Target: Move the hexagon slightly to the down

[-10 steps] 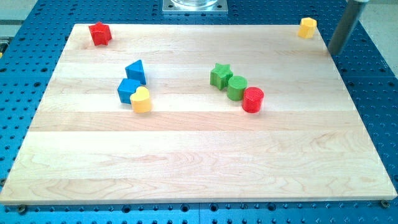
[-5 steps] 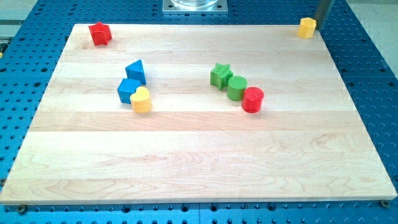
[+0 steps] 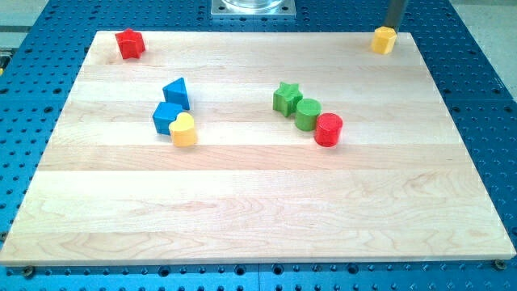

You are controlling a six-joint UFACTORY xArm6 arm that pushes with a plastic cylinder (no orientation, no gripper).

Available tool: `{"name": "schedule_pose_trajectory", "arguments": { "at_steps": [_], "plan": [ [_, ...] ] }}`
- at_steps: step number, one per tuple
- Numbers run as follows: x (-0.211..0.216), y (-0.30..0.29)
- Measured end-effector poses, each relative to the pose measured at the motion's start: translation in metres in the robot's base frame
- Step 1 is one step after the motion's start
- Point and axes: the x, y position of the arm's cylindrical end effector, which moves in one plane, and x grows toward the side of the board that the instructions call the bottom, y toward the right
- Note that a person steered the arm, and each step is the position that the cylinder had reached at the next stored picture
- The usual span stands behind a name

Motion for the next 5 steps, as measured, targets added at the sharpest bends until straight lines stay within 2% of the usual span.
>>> {"name": "schedule_pose_trajectory", "arguments": {
  "at_steps": [1, 3, 4, 5],
  "plan": [
    [-0.001, -0.008],
    [0.005, -0.059],
    [0.007, -0.067],
    [0.007, -0.044]
  ]
}}
